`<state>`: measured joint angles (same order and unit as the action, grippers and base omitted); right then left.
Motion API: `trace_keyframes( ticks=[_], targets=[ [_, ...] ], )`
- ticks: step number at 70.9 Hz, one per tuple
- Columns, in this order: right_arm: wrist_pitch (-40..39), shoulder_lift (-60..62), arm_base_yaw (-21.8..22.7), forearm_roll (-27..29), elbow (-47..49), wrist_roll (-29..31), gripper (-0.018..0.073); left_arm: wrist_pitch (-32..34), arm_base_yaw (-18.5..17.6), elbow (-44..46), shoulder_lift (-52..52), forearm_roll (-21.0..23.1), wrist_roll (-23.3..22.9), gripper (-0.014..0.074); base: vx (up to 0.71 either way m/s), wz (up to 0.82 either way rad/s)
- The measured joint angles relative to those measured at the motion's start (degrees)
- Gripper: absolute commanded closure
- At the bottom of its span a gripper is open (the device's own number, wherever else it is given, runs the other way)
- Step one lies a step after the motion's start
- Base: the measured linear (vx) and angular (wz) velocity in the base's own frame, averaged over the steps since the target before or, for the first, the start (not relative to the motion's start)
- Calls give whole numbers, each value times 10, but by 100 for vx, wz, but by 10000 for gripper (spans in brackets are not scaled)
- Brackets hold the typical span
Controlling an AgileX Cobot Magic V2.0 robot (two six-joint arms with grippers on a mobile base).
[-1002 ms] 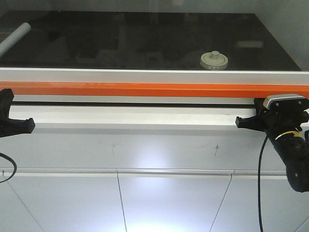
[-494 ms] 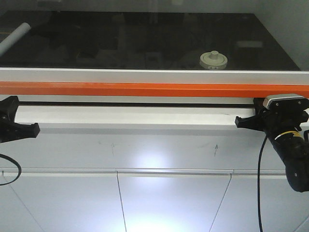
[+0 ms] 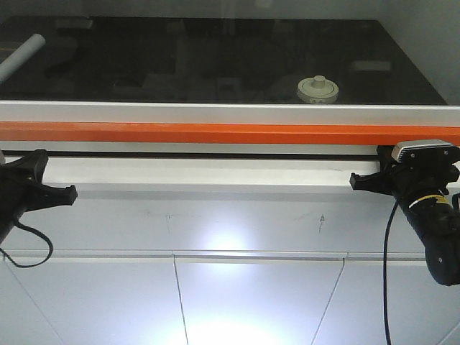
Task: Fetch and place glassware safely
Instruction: 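Move both grippers under the orange sash rail, then lift the orange sash rail upward with both grippers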
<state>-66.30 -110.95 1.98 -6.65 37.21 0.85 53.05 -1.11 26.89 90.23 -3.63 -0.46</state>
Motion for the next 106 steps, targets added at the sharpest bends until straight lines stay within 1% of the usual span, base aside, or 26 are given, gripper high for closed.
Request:
trace_keyframes(
  ticks=[18, 44, 61, 106],
  targets=[
    [0, 0, 0, 0, 0, 0, 560, 5, 0, 51, 63, -25, 0, 603, 0, 0],
    [0, 0, 0, 0, 0, 0, 560, 5, 0, 85, 114, -27, 0, 603, 0, 0],
    [0, 0, 0, 0, 0, -2, 560, 6, 0, 124, 144, -27, 0, 603, 0, 0],
    [0, 0, 0, 0, 0, -3, 560, 18, 0, 134, 154, -27, 0, 603, 0, 0]
  ],
)
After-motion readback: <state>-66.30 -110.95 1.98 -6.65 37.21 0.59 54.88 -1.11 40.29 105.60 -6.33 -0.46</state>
